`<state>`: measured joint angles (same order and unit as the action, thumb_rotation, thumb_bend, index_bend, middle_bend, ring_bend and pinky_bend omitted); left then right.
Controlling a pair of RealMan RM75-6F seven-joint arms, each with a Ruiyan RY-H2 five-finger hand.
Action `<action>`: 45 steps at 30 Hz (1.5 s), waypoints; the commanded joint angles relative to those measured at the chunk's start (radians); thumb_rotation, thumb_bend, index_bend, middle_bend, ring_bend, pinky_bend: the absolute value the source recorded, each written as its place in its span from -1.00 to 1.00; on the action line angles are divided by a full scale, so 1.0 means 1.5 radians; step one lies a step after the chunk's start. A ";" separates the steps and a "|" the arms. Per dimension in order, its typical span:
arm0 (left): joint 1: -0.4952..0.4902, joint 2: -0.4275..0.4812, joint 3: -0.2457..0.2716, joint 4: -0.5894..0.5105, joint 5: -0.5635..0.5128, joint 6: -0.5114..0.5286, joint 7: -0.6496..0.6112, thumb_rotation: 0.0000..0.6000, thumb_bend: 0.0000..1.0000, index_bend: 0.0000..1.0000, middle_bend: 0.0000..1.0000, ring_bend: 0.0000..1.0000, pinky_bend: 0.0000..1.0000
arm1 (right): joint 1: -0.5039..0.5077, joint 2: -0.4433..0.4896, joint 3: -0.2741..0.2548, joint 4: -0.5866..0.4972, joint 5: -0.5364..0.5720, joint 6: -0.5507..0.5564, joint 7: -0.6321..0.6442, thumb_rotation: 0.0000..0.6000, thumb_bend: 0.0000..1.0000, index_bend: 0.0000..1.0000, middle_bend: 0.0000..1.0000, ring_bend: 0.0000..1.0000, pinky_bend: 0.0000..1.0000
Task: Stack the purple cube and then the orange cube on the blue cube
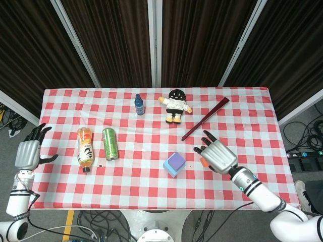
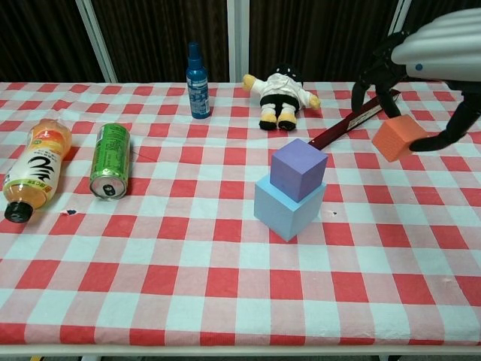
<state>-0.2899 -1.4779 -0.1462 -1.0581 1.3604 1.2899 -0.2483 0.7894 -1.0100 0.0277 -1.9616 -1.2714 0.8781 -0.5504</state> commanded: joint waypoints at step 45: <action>-0.001 -0.005 -0.004 0.018 -0.006 -0.013 -0.019 1.00 -0.82 -0.55 -0.64 -0.75 -0.49 | 0.169 -0.063 0.071 0.083 -0.007 -0.187 0.100 1.00 -0.66 -0.44 0.00 -0.66 -1.00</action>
<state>-0.2912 -1.4861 -0.1517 -1.0302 1.3504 1.2694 -0.2771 1.0291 -1.1061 0.1320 -1.8259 -1.3031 0.6109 -0.3815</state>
